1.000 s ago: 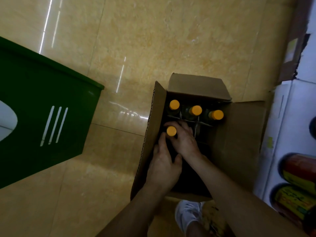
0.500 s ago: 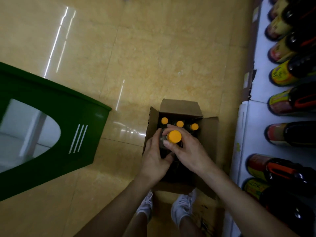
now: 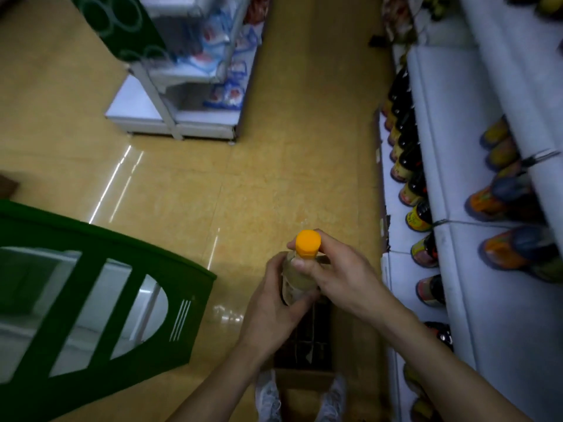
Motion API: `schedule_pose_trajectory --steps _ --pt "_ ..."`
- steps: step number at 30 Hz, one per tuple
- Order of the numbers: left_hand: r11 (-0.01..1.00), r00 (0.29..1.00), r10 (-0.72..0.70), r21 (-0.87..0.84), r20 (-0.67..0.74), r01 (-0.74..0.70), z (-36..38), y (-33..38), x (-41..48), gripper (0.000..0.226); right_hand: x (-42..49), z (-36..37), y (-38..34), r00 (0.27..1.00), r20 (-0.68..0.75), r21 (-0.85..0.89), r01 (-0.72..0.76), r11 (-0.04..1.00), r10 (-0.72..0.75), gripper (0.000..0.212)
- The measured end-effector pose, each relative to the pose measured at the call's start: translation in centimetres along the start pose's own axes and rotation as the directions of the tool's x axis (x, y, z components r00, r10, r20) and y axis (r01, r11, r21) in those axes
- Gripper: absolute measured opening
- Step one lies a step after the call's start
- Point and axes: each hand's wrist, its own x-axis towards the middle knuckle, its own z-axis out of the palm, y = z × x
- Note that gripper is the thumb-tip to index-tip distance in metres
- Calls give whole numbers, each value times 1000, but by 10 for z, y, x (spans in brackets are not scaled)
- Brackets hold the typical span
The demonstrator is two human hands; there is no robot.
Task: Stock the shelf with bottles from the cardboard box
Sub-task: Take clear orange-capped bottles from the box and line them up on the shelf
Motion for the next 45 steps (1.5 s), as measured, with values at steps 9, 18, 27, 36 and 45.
schedule_pose_trajectory --steps 9,18,27,36,45 --pt "956 956 294 -3 11 -294 -44 140 -21 75 -49 -86 -156 960 -249 -108 103 989 -127 37" --pt "826 815 563 -61 139 -560 -54 268 -28 81 -117 -164 -254 837 -505 -143 161 977 -212 36" --pt "682 626 730 -223 275 -697 -14 385 -70 76 -215 -235 -317 686 -681 -251 108 962 -255 28" --pt "576 488 810 -287 324 -766 51 472 -121 73 -317 -297 -342 536 -792 -322 41 946 -293 23" --pt "505 395 856 -373 334 -779 135 551 -181 71 -416 -358 -348 381 -862 -378 -47 925 -333 41"
